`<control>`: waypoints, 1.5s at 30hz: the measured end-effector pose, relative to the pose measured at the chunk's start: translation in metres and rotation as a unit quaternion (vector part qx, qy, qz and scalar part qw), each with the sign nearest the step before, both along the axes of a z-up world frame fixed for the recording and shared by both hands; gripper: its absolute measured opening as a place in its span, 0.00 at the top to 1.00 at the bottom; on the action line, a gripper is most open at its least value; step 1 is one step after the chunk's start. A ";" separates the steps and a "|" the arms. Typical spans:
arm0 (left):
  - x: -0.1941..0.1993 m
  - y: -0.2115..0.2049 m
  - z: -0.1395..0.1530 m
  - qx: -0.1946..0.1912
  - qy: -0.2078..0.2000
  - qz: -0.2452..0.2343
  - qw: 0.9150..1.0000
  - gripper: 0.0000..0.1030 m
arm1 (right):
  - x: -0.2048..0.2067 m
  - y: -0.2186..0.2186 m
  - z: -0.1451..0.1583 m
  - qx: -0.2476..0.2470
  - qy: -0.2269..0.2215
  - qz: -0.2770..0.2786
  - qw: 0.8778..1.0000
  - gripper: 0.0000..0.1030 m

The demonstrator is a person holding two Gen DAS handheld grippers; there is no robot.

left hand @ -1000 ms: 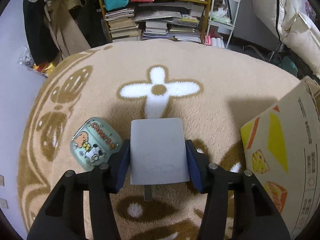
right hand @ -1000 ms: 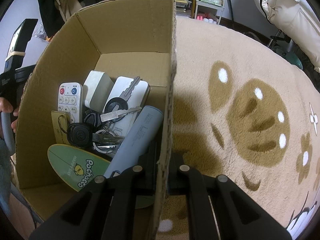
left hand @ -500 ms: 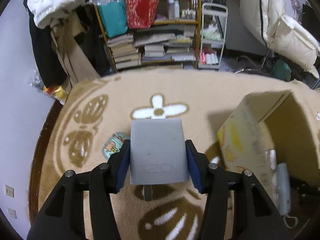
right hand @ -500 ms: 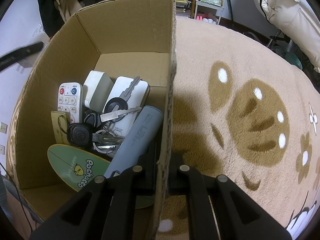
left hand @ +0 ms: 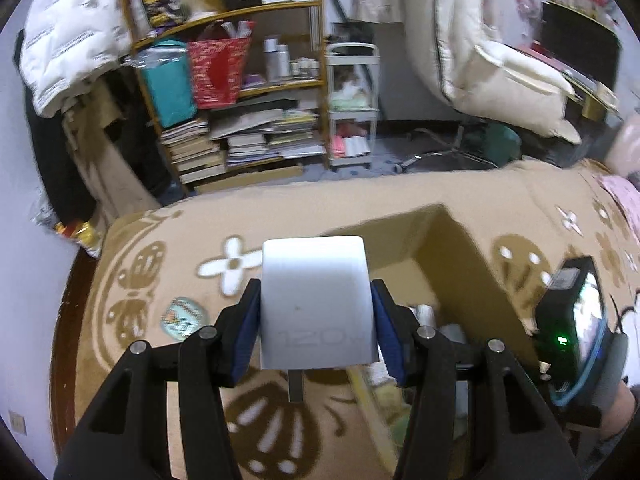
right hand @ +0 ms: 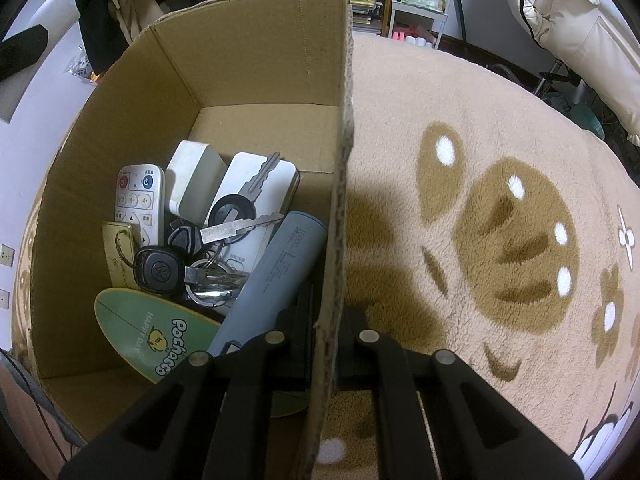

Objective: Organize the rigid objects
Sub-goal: 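Carry the white charger block with the left gripper into the box, release, then move the left gripper over the green Cheers case and grasp it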

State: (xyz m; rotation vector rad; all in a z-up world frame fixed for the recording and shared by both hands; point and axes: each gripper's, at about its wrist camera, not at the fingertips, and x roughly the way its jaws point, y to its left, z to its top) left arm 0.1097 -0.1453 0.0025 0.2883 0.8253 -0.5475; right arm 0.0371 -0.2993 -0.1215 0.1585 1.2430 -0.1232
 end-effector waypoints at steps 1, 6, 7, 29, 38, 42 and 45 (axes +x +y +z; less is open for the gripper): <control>-0.005 -0.005 0.000 0.003 -0.003 -0.005 1.000 0.50 | 0.000 0.000 0.000 0.000 0.000 0.000 1.000 0.92; -0.019 -0.025 -0.012 0.005 0.020 -0.030 0.999 0.50 | 0.000 0.000 0.000 0.000 0.000 0.000 1.000 0.92; -0.019 -0.028 -0.015 0.002 0.031 -0.034 0.999 0.50 | 0.000 0.000 0.000 0.000 0.000 0.000 1.000 0.92; -0.029 -0.064 -0.065 0.073 0.052 -0.065 0.994 0.50 | -0.002 -0.001 -0.001 0.004 0.001 0.000 1.000 0.90; -0.017 -0.046 -0.039 0.049 0.035 -0.046 0.997 0.30 | -0.002 0.000 -0.002 0.005 0.002 -0.001 1.000 0.90; -0.007 -0.033 -0.020 0.030 0.009 -0.035 0.999 0.04 | -0.002 0.001 -0.001 0.004 0.003 -0.001 1.000 0.90; 0.008 -0.019 -0.013 0.034 -0.013 -0.014 0.999 0.03 | -0.002 0.002 0.000 0.003 0.003 0.000 1.000 0.90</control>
